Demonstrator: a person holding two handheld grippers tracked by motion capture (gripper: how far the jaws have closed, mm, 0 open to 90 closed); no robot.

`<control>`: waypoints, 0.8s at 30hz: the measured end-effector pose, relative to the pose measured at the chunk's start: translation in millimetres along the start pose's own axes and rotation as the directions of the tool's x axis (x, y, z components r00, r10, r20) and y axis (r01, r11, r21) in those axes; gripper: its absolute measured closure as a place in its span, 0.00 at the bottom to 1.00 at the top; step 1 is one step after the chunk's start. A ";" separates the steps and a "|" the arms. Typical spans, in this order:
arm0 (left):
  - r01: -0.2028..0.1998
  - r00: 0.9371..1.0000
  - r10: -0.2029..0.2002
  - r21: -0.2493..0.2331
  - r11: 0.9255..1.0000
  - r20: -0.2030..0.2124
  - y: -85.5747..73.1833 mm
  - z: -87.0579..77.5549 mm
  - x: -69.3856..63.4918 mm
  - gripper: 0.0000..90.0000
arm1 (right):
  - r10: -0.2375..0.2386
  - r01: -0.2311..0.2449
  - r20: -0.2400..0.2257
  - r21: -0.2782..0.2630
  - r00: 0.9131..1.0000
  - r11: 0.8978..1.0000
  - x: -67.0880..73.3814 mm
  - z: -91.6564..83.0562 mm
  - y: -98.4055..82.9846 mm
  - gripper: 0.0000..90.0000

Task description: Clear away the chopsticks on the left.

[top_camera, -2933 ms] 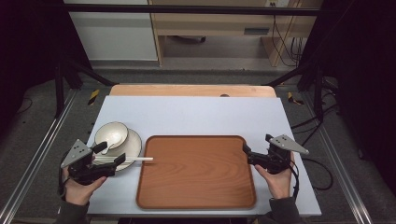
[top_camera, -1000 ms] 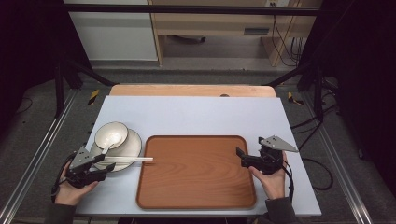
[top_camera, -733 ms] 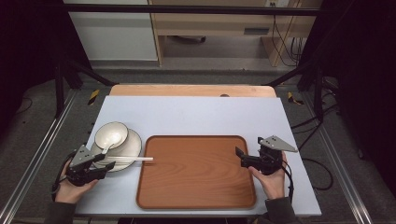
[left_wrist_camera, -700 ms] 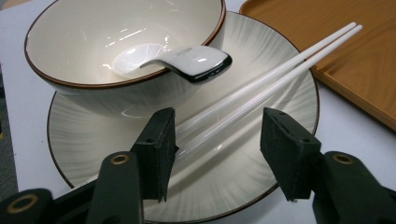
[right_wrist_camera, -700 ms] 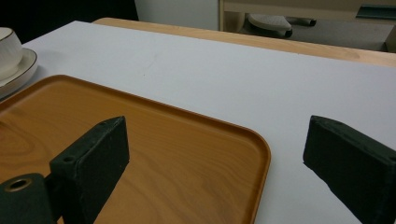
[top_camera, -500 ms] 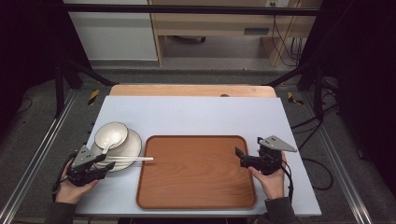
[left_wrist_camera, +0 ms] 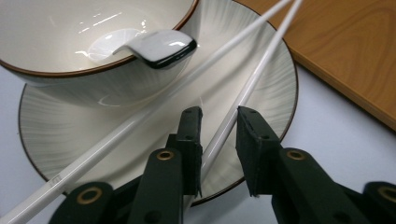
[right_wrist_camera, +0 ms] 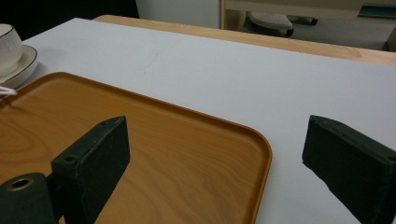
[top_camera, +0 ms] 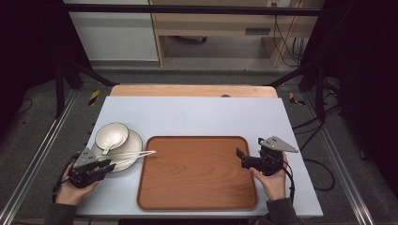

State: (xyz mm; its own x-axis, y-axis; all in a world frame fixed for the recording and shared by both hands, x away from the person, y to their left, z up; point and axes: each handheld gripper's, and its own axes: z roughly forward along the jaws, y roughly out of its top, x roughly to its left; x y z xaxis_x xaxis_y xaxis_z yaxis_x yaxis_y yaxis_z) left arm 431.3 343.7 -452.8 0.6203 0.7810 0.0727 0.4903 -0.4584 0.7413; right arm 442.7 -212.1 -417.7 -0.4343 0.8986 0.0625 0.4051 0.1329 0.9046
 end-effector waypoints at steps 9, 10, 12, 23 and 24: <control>0.013 1.000 -0.013 0.009 1.000 0.027 4.1 1.1 -6.1 0.88 | 0.002 -0.002 -0.001 -0.003 1.000 1.000 -1.5 -1.0 -0.4 0.08; 0.013 1.000 -0.013 0.009 1.000 0.027 4.1 1.1 -6.1 0.89 | 0.002 -0.002 -0.001 -0.003 1.000 1.000 -1.5 -1.0 -0.4 0.08; 0.019 0.999 -0.019 0.013 1.000 0.032 4.2 1.1 -6.5 0.91 | 0.004 -0.004 -0.003 -0.002 1.000 1.000 -1.3 -1.0 -0.3 0.08; 0.092 0.996 -0.092 0.018 0.996 0.015 11.0 7.2 -7.9 0.89 | 0.005 -0.005 -0.004 -0.005 1.000 1.000 -1.2 -1.1 0.2 0.08; 0.092 0.996 -0.092 0.018 0.996 0.015 11.0 7.2 -7.9 0.89 | 0.005 -0.005 -0.004 -0.005 1.000 1.000 -1.2 -1.1 0.2 0.08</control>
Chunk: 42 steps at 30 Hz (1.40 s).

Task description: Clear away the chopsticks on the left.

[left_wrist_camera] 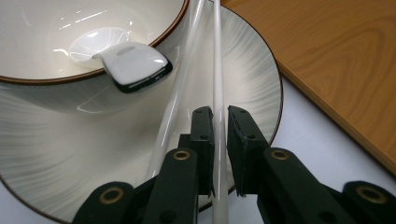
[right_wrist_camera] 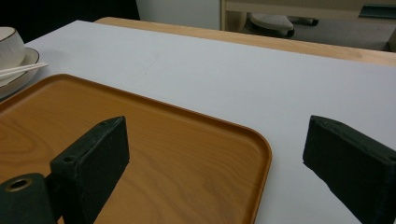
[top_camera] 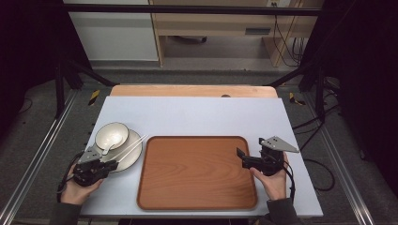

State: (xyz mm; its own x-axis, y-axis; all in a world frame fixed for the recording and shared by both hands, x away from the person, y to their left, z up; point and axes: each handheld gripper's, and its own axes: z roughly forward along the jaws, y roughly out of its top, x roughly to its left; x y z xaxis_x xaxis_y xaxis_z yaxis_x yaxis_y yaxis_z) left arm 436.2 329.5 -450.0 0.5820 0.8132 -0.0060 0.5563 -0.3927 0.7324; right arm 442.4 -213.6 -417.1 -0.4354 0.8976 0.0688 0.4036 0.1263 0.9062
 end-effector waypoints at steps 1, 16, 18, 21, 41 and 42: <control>0.014 1.000 -0.014 0.000 1.000 -0.003 0.8 1.4 -0.7 0.89 | 0.000 0.000 -0.001 -0.001 1.000 1.000 -0.1 0.0 0.0 0.08; 0.073 0.997 -0.073 -0.021 0.997 0.012 9.3 -3.3 -16.7 0.94 | 0.000 0.000 -0.002 -0.004 1.000 1.000 -0.1 -1.0 0.8 0.07; 0.065 0.998 -0.065 -0.034 0.997 0.002 11.0 -6.1 -19.7 0.94 | 0.004 -0.004 -0.002 -0.003 1.000 1.000 0.0 -1.5 1.0 0.07; 0.060 0.998 -0.062 -0.072 0.996 -0.022 16.3 -13.0 -31.0 0.94 | 0.004 -0.004 0.007 -0.008 1.000 1.000 -1.3 -3.1 1.7 0.06; 0.177 0.970 -0.205 -0.202 0.963 -0.130 25.5 -12.6 -88.4 0.94 | 0.015 -0.014 0.032 -0.017 0.999 1.000 -3.5 -6.6 2.6 0.04; 0.179 0.968 -0.208 -0.199 0.963 -0.138 25.8 -11.2 -91.1 0.94 | 0.019 -0.018 0.032 -0.019 0.999 1.000 -3.3 -6.6 2.6 0.05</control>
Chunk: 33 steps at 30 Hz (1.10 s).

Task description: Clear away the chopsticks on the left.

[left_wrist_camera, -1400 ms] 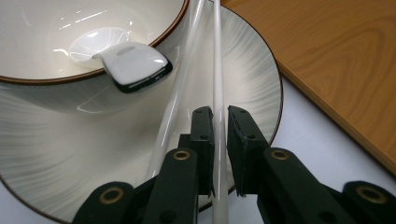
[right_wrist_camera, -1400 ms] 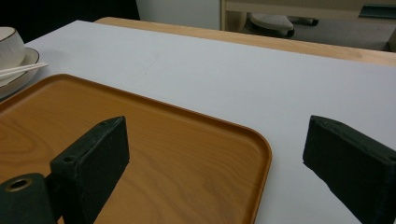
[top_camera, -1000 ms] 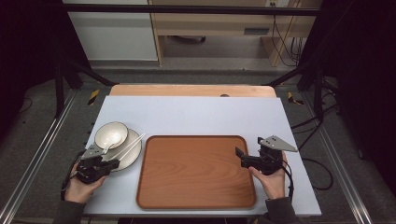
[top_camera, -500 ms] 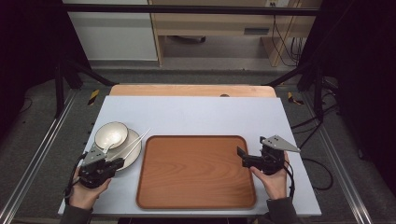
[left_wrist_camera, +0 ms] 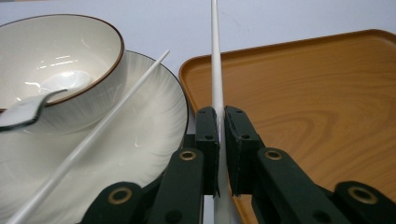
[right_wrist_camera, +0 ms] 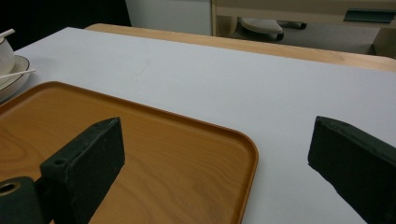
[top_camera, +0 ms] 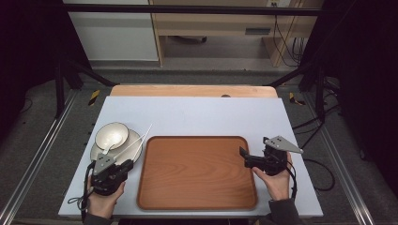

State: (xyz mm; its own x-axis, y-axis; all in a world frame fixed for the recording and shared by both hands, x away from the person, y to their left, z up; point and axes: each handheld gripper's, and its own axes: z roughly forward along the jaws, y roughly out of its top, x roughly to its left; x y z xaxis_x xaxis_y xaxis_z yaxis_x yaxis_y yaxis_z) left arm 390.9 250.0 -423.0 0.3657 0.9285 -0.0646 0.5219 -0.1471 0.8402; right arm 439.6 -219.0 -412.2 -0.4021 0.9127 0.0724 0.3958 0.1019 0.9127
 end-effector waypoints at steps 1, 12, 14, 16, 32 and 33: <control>0.020 1.000 -0.020 -0.003 1.000 -0.014 -1.2 2.8 -5.4 0.94 | -0.001 0.001 -0.001 0.000 1.000 1.000 -0.1 0.0 -0.1 0.05; 0.116 0.991 -0.119 -0.037 0.993 -0.063 -6.5 4.9 -22.5 0.94 | -0.011 0.011 -0.010 0.006 1.000 1.000 1.2 1.0 -0.6 0.05; 0.136 0.988 -0.139 -0.050 0.989 -0.068 -9.8 6.6 -26.0 0.94 | -0.010 0.010 -0.010 0.009 1.000 1.000 1.3 1.8 -1.1 0.05; 0.139 0.987 -0.142 -0.051 0.989 -0.071 -11.7 7.7 -27.7 0.94 | -0.013 0.013 -0.009 0.012 1.000 1.000 1.3 2.3 -1.4 0.05; 0.244 0.960 -0.253 -0.084 0.966 -0.122 -39.0 22.7 -47.4 0.94 | -0.017 0.018 -0.024 0.025 1.000 1.000 4.2 6.7 -3.1 0.05; 0.246 0.959 -0.254 -0.076 0.966 -0.128 -41.7 27.8 -49.8 0.94 | -0.013 0.013 -0.026 0.024 1.000 1.000 4.5 7.0 -3.2 0.05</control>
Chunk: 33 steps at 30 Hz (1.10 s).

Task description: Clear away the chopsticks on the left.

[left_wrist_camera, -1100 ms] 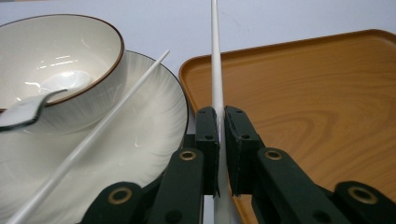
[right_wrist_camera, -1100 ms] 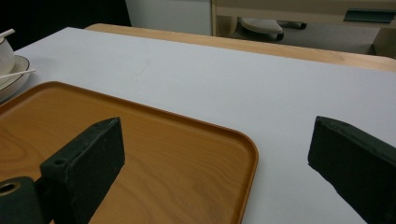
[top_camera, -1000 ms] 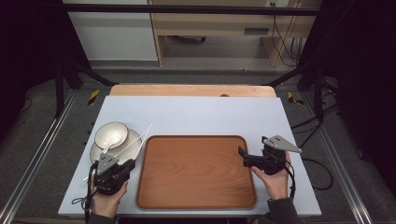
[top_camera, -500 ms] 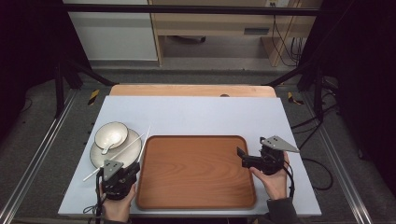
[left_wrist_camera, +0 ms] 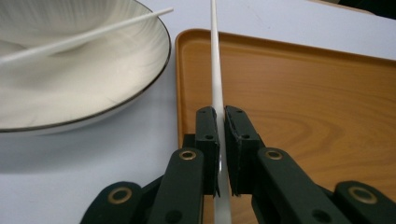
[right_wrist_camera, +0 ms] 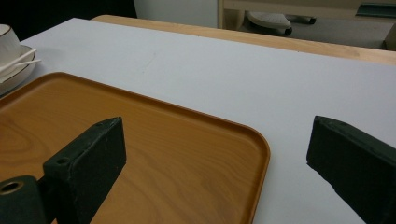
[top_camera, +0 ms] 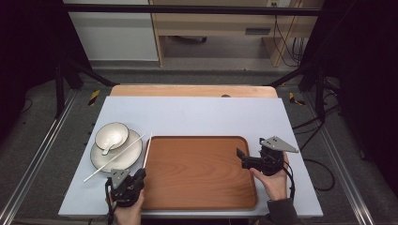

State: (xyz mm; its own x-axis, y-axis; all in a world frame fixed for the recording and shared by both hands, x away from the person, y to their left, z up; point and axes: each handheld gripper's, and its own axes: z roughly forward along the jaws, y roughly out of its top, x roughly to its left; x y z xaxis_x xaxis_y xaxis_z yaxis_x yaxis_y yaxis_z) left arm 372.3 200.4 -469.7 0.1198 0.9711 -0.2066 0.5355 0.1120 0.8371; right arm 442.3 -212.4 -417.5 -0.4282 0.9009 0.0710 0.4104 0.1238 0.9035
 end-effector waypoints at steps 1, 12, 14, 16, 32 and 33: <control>-0.006 1.000 0.006 0.006 1.000 0.001 -1.5 1.9 -1.3 0.94 | -0.007 0.007 0.001 0.002 1.000 1.000 -0.4 0.3 -0.1 0.05; -0.028 0.998 0.030 0.037 0.999 -0.050 -7.9 15.3 -5.7 0.93 | -0.009 0.009 0.000 0.003 1.000 1.000 0.6 1.3 -0.5 0.06; -0.030 0.998 0.032 0.044 0.999 -0.053 -8.5 16.9 -6.3 0.93 | -0.010 0.010 -0.001 0.005 1.000 1.000 0.7 1.6 -0.6 0.06; -0.032 0.998 0.035 0.064 0.997 -0.054 -8.3 18.6 -6.6 0.93 | -0.008 0.008 0.000 0.007 1.000 1.000 0.7 1.8 -0.7 0.06; -0.049 0.997 0.055 0.099 0.994 -0.053 -6.9 20.6 -7.2 0.91 | -0.011 0.011 0.002 0.003 1.000 1.000 0.3 1.3 -0.6 0.06; -0.049 0.997 0.055 0.099 0.994 -0.053 -6.9 20.6 -7.2 0.90 | -0.008 0.008 0.001 0.002 1.000 1.000 0.3 1.0 -0.5 0.06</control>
State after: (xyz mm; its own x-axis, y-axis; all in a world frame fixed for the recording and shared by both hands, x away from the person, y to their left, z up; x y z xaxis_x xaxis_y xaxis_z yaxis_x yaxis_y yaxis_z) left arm 385.0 188.3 -484.5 0.1041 0.9856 -0.1333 0.6091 0.0427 0.7919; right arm 442.8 -211.8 -418.4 -0.4306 0.9004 0.0629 0.4086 0.1323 0.9031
